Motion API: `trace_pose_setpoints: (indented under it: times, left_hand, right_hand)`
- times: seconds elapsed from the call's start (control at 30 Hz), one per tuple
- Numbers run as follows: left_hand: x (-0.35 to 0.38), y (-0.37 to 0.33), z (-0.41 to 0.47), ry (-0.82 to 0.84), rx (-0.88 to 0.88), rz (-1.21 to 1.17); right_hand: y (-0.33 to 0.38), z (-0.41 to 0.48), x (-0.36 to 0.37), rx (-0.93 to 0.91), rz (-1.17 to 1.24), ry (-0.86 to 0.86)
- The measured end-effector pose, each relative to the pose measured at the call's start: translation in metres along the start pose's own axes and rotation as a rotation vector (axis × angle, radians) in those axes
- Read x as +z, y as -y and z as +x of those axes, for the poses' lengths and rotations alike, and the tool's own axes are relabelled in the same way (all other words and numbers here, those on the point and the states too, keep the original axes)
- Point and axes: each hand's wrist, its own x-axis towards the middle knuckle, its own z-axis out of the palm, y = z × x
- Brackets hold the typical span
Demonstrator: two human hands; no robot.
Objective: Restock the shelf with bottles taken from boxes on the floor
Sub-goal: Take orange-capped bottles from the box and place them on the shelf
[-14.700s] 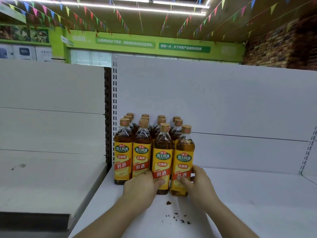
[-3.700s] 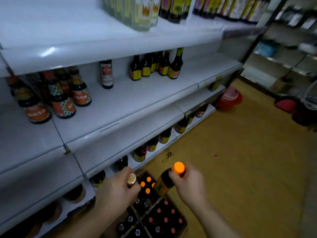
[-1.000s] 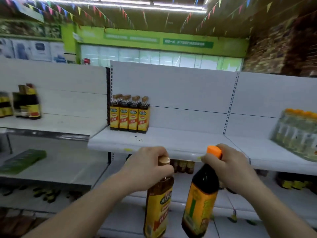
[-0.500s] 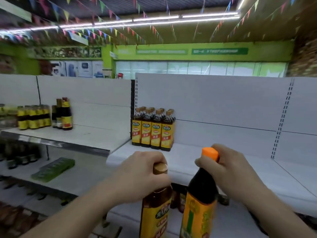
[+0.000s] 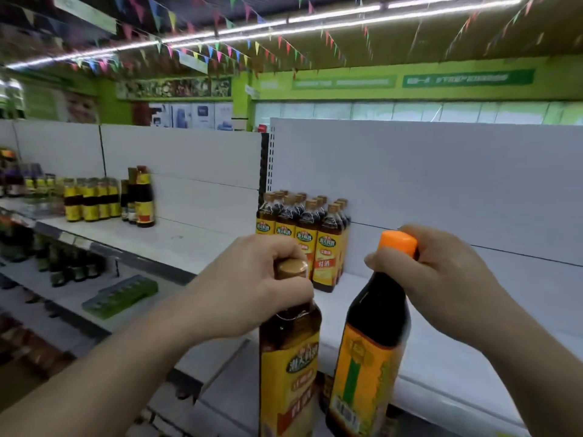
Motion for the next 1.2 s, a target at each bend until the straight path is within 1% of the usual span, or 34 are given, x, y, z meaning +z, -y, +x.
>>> trace_pose_setpoints:
  times: [0.3, 0.43, 0.63, 0.93, 1.07, 1.2]
  left_hand:
    - [0.002, 0.035, 0.061, -0.005, 0.057, -0.049]
    - [-0.007, 0.058, 0.094, 0.012, 0.13, -0.085]
    - [-0.027, 0.103, 0.153, 0.125, 0.27, -0.144]
    - [-0.037, 0.17, 0.232, 0.279, 0.393, -0.139]
    - [-0.029, 0.191, 0.255, 0.346, 0.423, -0.163]
    - [-0.016, 0.205, 0.268, 0.395, 0.443, -0.215]
  right_hand:
    - [-0.024, 0.053, 0.02, 0.049, -0.03, -0.03]
    - [-0.027, 0.076, 0.038, 0.092, -0.043, -0.084]
    - [-0.025, 0.117, 0.073, 0.182, -0.13, -0.184]
    - [-0.032, 0.167, 0.132, 0.379, -0.292, -0.306]
    - [-0.033, 0.18, 0.149, 0.409, -0.373, -0.329]
    - [-0.039, 0.186, 0.159, 0.42, -0.404, -0.319]
